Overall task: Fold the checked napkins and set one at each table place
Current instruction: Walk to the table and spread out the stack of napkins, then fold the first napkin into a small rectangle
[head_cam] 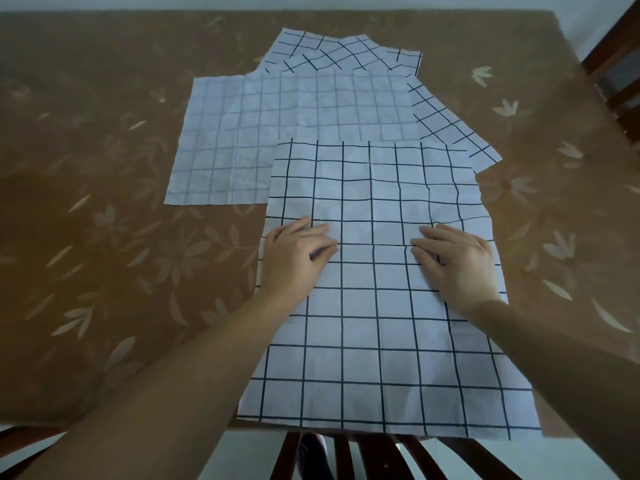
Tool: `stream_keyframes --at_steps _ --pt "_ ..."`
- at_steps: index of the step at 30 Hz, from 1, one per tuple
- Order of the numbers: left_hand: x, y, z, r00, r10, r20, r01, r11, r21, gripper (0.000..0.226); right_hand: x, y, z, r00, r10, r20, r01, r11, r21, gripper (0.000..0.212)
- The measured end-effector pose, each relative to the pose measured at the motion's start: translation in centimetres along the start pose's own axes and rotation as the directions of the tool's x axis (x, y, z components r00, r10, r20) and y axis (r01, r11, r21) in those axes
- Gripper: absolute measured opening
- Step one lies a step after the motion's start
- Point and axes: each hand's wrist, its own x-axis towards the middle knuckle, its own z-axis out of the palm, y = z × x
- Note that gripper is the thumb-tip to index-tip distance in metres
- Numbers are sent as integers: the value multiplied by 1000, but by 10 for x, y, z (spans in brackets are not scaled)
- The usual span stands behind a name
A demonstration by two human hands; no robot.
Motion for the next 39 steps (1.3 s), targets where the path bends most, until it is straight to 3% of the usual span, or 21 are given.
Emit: stream_keyframes --at_steps 7,14,17,19,22,26,28,31,35,37,39 --pt "9 5 -19 990 120 77 -125 990 61 13 5 -6 -15 987 -158 37 161 985 -69 10" --pt "17 47 -77 979 198 49 -201 978 57 14 17 -29 -72 949 -306 77 311 948 -66 5" --pt "22 70 -106 973 220 67 -222 975 24 18 27 -41 -107 918 -359 170 372 927 -55 22" --pt "23 90 -125 967 229 113 -234 971 36 25 32 -51 -127 889 -384 250 414 907 -81 17" --pt "27 117 -154 945 195 262 -245 954 173 38 37 -65 -159 882 -394 260 439 886 -146 15" --pt "29 149 -186 930 206 304 -310 884 349 31 43 -77 -210 866 -312 391 423 874 -238 22" --pt "28 168 -199 930 215 299 -324 863 388 34 41 -86 -232 845 -270 463 418 871 -256 22" --pt "29 200 -210 926 243 289 -349 841 413 33 29 -108 -248 843 -283 457 388 909 -152 36" --pt "32 232 -228 912 316 262 -406 791 458 36 23 -136 -251 827 -305 472 370 928 -49 28" --pt "32 234 -244 930 319 185 -369 799 475 34 25 -140 -263 820 -306 484 340 940 19 39" --pt "27 223 -257 971 234 -41 -209 922 326 27 29 -139 -280 815 -313 487 294 949 117 38"
